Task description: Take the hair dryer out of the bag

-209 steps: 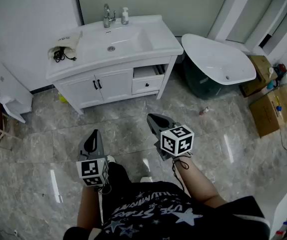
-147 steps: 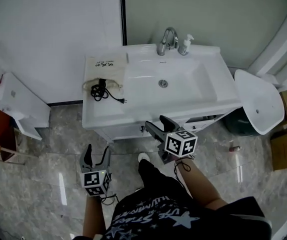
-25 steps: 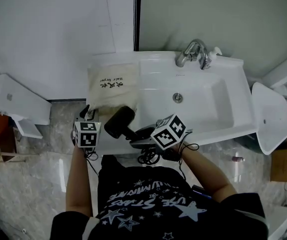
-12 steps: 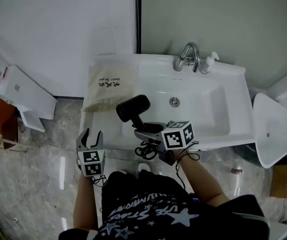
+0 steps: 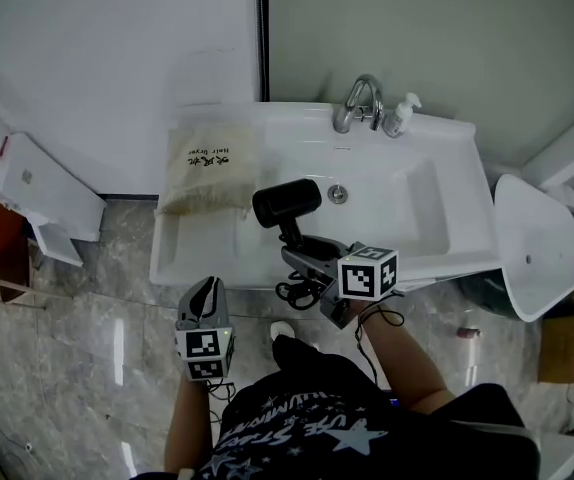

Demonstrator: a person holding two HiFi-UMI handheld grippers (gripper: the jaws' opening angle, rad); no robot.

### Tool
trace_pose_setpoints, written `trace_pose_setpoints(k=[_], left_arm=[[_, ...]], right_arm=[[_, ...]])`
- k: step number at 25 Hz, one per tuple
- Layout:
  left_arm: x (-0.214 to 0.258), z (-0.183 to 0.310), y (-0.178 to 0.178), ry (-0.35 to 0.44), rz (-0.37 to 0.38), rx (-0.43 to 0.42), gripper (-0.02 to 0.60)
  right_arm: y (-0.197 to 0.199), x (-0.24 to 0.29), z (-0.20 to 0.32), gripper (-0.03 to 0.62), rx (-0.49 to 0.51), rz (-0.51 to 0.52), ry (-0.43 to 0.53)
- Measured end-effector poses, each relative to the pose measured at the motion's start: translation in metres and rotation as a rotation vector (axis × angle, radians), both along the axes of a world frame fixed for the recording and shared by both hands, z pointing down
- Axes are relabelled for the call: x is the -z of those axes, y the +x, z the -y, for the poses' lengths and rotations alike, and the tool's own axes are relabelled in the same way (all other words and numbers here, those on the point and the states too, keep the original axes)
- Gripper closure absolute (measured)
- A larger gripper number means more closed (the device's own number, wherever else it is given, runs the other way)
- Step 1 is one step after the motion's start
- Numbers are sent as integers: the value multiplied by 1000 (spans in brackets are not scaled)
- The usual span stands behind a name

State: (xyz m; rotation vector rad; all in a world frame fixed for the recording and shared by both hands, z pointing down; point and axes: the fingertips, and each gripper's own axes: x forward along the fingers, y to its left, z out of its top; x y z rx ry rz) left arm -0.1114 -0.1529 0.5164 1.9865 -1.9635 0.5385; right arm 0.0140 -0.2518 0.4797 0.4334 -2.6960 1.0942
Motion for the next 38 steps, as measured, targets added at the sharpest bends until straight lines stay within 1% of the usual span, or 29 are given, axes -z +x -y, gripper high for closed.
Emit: trace_pose_setpoints(k=[4,8,10,13,18,23,27,32,38], left_arm=[[10,-35,6,34,-24,11,538],[26,-72,21,73,-23,3,538],[31,-95,33,83,-16,-8,538],[34,-132,53,92,-13,-32,538],[39,-195,81,100,-3,-73,538],[36,-260,114,102,-16,-110,538],[25,-304,132,86,-39,-132,538],[21,-337,150,78,-74,-130,538],[19,-354,160,100,-77,-129,538]], right_arm=[[16,17,-28,395,-29,16,21],[33,37,-66,395,-59,77,3],[45,40,-91,395,-68,90,11],[63,38,-132,395,-67,73,42],[90,38,-201,395,-89,70,65],[124,32,-277,396,-112,54,59],[148,24,-329,396,-126,4,65],[173,17,-377,396,-144,-18,49],[186,3,-400,396,-153,-31,42]])
